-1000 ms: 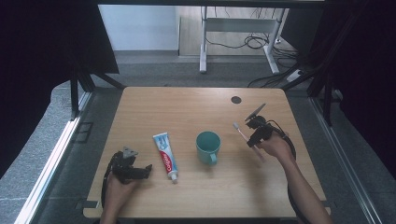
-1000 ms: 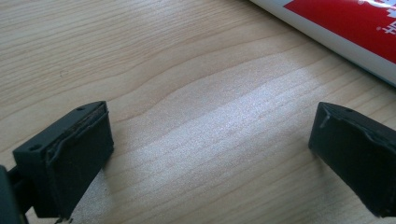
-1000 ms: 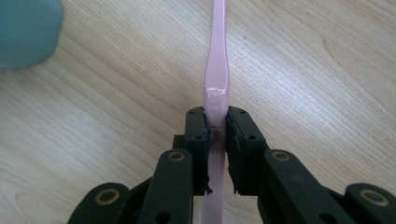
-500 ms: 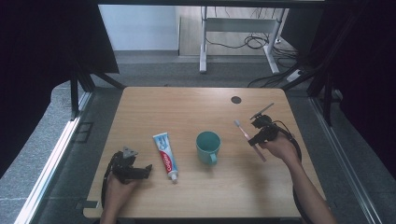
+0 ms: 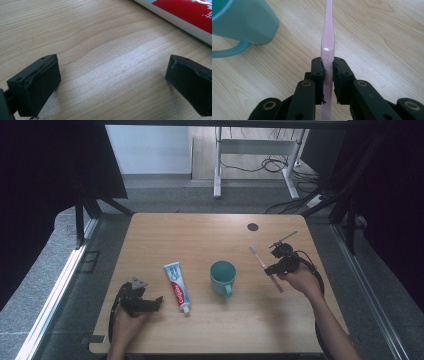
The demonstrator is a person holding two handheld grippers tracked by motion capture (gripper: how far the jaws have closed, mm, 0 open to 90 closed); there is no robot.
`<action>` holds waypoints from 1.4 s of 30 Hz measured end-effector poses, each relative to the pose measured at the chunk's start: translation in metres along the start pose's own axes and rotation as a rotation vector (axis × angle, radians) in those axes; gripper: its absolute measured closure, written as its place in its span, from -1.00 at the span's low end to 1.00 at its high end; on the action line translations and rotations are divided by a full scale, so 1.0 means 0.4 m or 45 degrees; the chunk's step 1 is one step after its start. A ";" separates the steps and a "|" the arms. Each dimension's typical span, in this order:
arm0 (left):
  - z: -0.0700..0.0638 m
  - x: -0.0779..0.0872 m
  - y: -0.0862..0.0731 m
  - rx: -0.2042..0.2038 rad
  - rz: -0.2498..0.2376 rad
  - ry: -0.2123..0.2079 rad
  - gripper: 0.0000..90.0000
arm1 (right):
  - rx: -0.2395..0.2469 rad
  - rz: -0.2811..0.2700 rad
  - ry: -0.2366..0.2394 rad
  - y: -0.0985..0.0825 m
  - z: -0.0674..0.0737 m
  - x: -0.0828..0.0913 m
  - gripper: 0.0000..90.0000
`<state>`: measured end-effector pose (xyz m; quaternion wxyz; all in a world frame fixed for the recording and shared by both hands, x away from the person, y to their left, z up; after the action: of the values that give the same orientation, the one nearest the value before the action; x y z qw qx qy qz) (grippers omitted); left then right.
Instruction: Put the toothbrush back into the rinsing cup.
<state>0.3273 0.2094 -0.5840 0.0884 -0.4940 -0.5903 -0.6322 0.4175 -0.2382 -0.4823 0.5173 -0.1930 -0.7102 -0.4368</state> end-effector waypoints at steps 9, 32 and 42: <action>0.000 0.000 0.000 0.000 0.000 0.000 -1.00 | 0.015 -0.097 0.037 0.008 0.024 0.024 0.75; 0.000 0.000 0.000 -0.003 0.000 -0.001 -1.00 | 0.081 -0.288 0.120 0.065 0.099 0.087 0.75; 0.000 -0.001 0.001 0.001 -0.006 0.000 -1.00 | 0.100 -0.354 0.149 0.094 0.131 0.102 0.75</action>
<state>0.3276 0.2091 -0.5841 0.0871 -0.4927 -0.5917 -0.6322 0.3993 -0.1819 -0.4340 0.4995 -0.0468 -0.7152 -0.4866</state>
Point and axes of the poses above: each handheld gripper's, and its own axes: x roughly backward along the jaws, y roughly out of its top, z roughly to its left, the point moved 5 cm from there along -x, roughly forward along the jaws, and after that the axes turned 12 degrees about -y, right-handed, at the moved point
